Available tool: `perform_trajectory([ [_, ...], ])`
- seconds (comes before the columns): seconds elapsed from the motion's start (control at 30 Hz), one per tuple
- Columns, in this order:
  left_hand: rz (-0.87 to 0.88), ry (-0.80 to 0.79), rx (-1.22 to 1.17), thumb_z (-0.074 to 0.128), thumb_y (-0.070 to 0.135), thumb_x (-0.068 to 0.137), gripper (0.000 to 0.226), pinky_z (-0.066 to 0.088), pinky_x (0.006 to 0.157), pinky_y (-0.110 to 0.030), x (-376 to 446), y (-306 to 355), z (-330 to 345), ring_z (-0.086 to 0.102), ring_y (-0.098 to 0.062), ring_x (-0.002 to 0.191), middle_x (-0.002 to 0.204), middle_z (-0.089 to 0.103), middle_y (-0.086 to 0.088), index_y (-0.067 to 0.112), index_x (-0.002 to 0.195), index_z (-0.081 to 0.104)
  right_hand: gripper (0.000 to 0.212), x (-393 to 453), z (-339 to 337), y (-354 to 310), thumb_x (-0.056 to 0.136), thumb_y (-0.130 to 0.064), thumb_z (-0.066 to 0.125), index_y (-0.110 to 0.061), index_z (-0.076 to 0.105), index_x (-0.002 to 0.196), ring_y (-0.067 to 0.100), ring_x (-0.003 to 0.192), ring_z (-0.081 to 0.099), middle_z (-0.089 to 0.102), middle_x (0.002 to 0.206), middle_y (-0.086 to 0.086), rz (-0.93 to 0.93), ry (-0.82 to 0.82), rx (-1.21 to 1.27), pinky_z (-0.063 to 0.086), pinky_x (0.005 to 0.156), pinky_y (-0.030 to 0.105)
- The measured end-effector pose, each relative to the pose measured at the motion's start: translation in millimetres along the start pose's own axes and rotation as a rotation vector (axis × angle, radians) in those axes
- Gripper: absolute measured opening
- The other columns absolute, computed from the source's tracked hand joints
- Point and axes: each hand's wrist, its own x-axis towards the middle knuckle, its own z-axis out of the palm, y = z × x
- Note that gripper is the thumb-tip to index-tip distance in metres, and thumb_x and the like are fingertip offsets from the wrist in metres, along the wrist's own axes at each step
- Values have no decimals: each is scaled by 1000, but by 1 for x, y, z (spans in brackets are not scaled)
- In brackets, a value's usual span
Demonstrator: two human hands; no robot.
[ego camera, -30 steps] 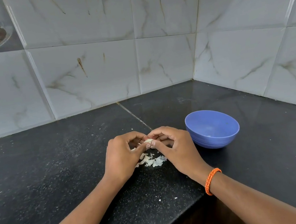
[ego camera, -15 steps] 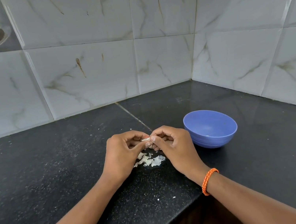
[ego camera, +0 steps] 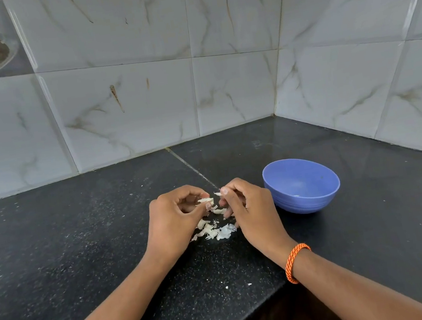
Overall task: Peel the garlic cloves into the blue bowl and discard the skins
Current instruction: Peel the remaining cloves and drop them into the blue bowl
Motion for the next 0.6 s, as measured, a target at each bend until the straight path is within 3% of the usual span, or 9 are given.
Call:
perform_trajectory([
  [0.07,-14,14,3,88,15,89,15,67,77,-42,0,1,-1,78,-10,76,84,80,11,28,90,82,19,2,1,4,109,-29,59,-26,73,97,10,76,73,74,79,-9,-16,-14,-62,62,72,43],
  [0.2,-19,23,-1,87,16,90,12,66,76,-37,0,2,-1,78,-8,76,84,80,11,25,88,80,16,1,1,0,102,-19,71,-24,81,113,0,97,72,77,106,-14,-30,-30,-72,60,89,27],
  [0.47,18,16,23,84,14,93,10,66,80,-30,-1,1,2,78,-5,84,87,80,14,23,93,80,13,2,2,-5,99,-37,75,-25,78,101,11,91,72,75,94,-11,-37,-99,54,60,80,35],
  [0.6,24,20,32,84,14,94,11,66,83,-31,-2,1,3,78,-4,85,87,80,15,24,93,80,14,2,1,-5,95,-37,80,-23,78,97,13,87,72,76,89,-9,-23,-108,105,61,77,31],
])
